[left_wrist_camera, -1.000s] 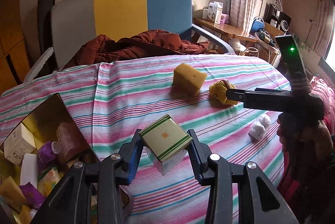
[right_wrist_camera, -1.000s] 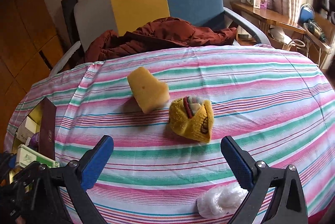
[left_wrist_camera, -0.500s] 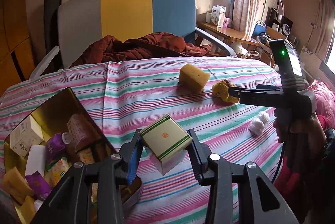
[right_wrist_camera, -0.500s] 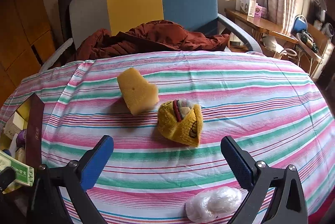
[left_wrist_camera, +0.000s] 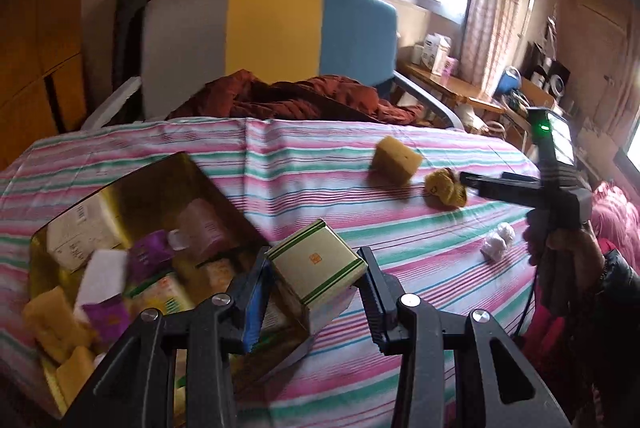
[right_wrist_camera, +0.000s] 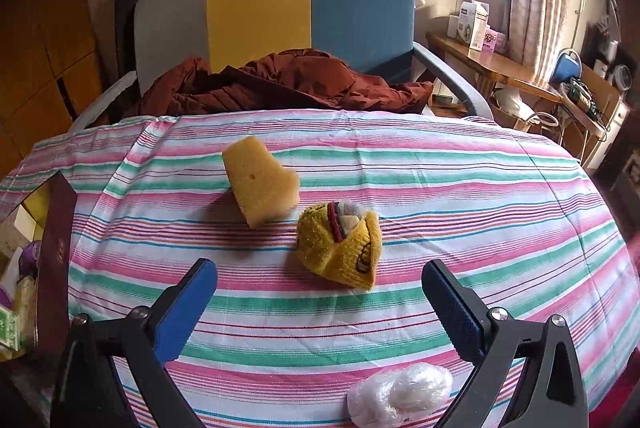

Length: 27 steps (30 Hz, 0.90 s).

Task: Organize objects
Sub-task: 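Carry the white-green box into the gold tray and release it with the left gripper, then grasp the yellow sponge with the right gripper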

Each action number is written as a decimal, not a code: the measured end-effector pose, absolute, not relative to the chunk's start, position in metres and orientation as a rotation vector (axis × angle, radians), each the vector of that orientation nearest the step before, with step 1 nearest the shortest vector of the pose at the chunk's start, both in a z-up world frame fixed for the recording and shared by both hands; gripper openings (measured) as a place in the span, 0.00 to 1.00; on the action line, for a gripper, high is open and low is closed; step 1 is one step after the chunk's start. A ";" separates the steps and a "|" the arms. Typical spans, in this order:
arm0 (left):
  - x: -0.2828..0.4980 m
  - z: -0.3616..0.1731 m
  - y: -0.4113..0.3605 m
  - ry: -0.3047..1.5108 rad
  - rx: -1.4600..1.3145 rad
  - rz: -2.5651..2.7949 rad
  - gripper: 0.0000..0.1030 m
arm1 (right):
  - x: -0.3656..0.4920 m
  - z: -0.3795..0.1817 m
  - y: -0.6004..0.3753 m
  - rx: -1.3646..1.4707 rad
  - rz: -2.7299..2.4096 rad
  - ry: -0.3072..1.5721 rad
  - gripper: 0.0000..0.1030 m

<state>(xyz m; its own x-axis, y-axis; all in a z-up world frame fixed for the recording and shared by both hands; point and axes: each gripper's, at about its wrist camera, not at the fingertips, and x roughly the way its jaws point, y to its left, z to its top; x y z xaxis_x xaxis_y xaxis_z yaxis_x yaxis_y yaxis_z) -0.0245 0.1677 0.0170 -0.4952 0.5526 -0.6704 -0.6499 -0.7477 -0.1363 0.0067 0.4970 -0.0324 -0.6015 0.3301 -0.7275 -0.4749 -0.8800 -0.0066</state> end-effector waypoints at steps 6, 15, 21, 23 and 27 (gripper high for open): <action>-0.042 0.015 0.114 0.109 -0.985 2.328 0.41 | 0.037 -0.008 0.538 -0.855 2.407 0.531 1.00; -0.066 -0.008 0.075 0.036 -1.088 2.390 0.40 | -0.005 0.003 0.532 -0.978 2.456 0.379 1.00; -0.072 -0.015 0.071 0.029 -1.121 2.388 0.41 | -0.079 -0.014 0.495 -1.218 2.526 0.039 1.00; -0.075 -0.018 0.070 0.022 -1.143 2.386 0.41 | -0.098 -0.024 0.487 -1.280 2.521 -0.054 1.00; -0.077 -0.024 0.066 0.013 -1.171 2.388 0.41 | -0.134 -0.051 0.487 -1.411 2.442 -0.148 0.99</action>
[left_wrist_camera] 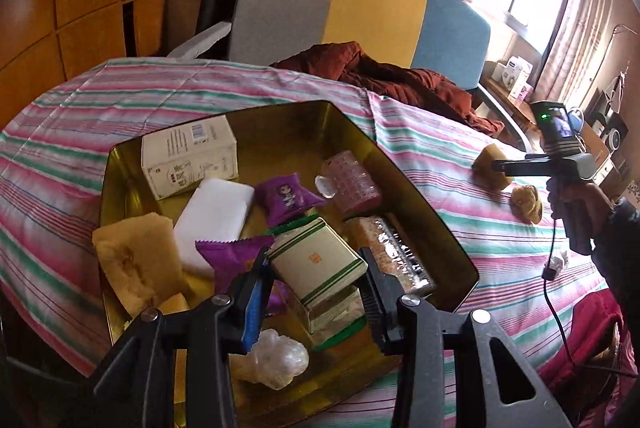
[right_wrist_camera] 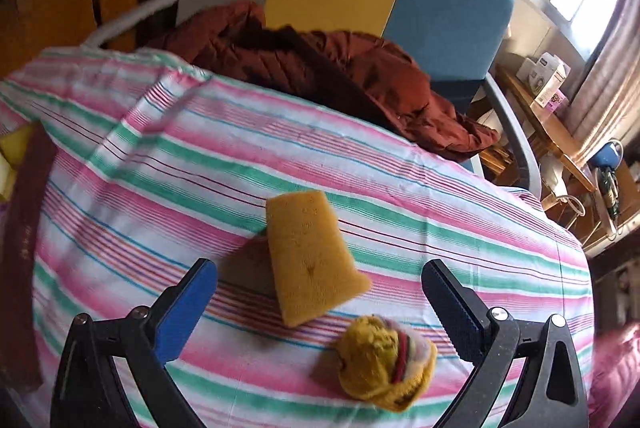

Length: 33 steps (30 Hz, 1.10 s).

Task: Organize objects
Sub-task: 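Grasp the yellow sponge with the right gripper, then carry the yellow sponge into the gold tray and release it with the right gripper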

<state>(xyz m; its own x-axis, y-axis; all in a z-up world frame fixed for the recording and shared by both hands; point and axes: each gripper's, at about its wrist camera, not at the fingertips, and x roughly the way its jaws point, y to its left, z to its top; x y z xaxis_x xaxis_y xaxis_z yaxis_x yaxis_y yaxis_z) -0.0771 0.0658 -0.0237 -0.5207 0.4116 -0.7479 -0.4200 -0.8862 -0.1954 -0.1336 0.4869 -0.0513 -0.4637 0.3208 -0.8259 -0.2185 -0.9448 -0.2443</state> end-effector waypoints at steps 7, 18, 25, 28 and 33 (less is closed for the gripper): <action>-0.081 -0.029 0.058 -0.027 -1.197 2.387 0.41 | -0.130 -0.068 0.490 -1.453 2.398 -0.027 0.49; -0.078 -0.016 0.043 -0.043 -1.146 2.441 0.41 | -0.068 -0.018 0.423 -1.251 2.655 0.136 0.49; -0.081 -0.010 0.032 -0.048 -1.127 2.468 0.41 | -0.042 0.006 0.358 -1.205 2.861 0.226 0.49; -0.087 -0.006 0.033 -0.046 -1.118 2.468 0.41 | -0.037 0.010 0.321 -1.222 2.948 0.231 0.50; -0.102 -0.001 0.039 -0.041 -1.097 2.463 0.41 | -0.039 -0.001 0.263 -1.303 3.043 0.223 0.50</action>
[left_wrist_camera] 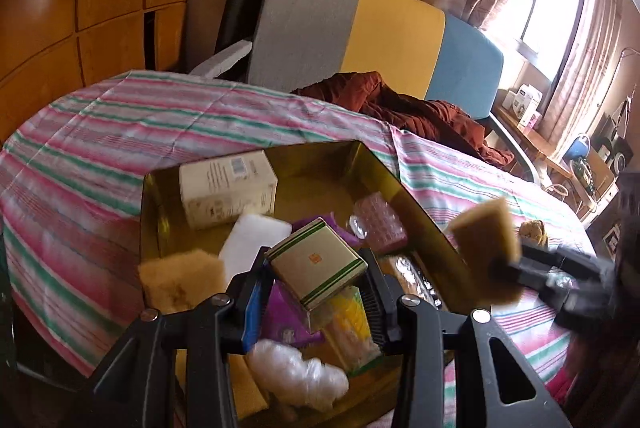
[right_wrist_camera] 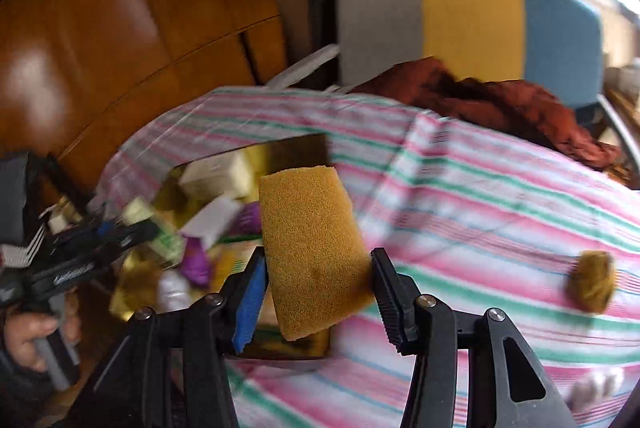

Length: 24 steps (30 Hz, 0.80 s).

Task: Organize objects
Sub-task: 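Carry the yellow sponge into the gold tray and release it with the right gripper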

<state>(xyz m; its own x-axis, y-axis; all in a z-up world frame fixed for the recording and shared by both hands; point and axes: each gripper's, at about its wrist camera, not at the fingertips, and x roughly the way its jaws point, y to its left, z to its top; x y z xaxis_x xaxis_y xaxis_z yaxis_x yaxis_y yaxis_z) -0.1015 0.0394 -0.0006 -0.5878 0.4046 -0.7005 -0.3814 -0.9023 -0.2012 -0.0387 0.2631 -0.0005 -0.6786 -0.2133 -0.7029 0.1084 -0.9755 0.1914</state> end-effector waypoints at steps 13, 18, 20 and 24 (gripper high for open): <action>-0.129 -0.004 0.038 -0.102 -1.131 2.482 0.63 | -0.041 -0.045 0.207 1.256 -2.553 -0.203 0.82; -0.115 -0.008 0.025 -0.136 -1.147 2.508 0.63 | -0.031 -0.039 0.214 1.219 -2.579 -0.254 0.87; -0.107 -0.009 0.021 -0.139 -1.149 2.514 0.63 | -0.030 -0.036 0.216 1.213 -2.586 -0.258 0.87; -0.092 -0.011 0.016 -0.126 -1.155 2.537 0.63 | -0.022 -0.032 0.216 1.192 -2.622 -0.239 0.92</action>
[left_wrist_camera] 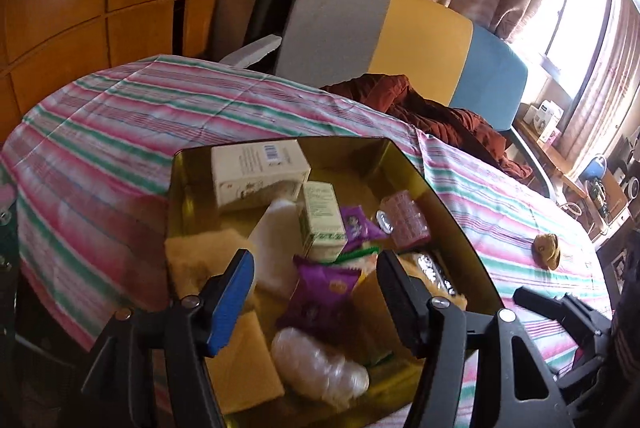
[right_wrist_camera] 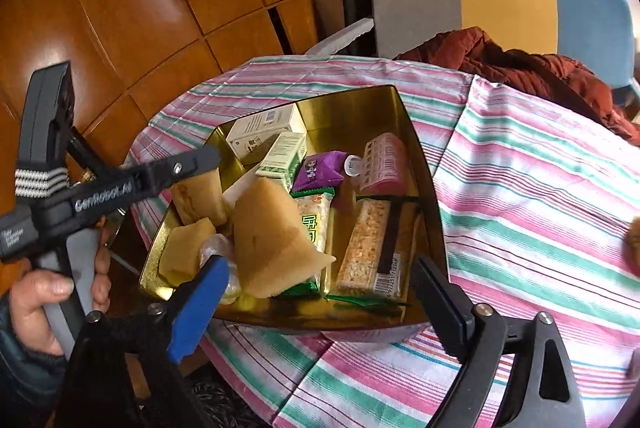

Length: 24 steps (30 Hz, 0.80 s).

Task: Organize objects
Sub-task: 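Carry the yellow sponge into the gold tray and release it with the right gripper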

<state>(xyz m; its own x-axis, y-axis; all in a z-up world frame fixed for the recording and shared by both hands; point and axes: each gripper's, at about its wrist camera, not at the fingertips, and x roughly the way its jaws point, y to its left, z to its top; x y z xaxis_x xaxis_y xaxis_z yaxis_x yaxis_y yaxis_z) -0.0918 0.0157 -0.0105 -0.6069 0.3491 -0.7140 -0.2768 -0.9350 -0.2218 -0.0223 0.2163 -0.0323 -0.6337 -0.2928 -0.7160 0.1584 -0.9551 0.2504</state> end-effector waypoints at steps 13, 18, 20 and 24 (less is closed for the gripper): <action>-0.052 0.011 0.029 0.024 -1.033 2.585 0.70 | 0.007 -0.017 0.217 1.089 -2.838 -0.128 1.00; -0.042 0.016 0.036 0.063 -0.999 2.591 0.70 | 0.011 -0.013 0.220 1.071 -2.892 -0.088 1.00; -0.039 0.018 0.038 0.073 -0.985 2.590 0.70 | 0.012 -0.012 0.222 1.064 -2.910 -0.078 1.00; -0.033 0.021 0.043 0.103 -0.966 2.590 0.70 | 0.012 -0.009 0.230 1.060 -2.949 -0.068 1.00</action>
<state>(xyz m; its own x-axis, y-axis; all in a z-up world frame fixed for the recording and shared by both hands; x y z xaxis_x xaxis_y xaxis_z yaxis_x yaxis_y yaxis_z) -0.0327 0.0426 0.0213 -0.6947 0.3184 -0.6450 -0.3687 -0.9276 -0.0608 0.0120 0.2302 -0.0093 -0.7712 -0.0213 -0.6362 -0.0078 -0.9990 0.0430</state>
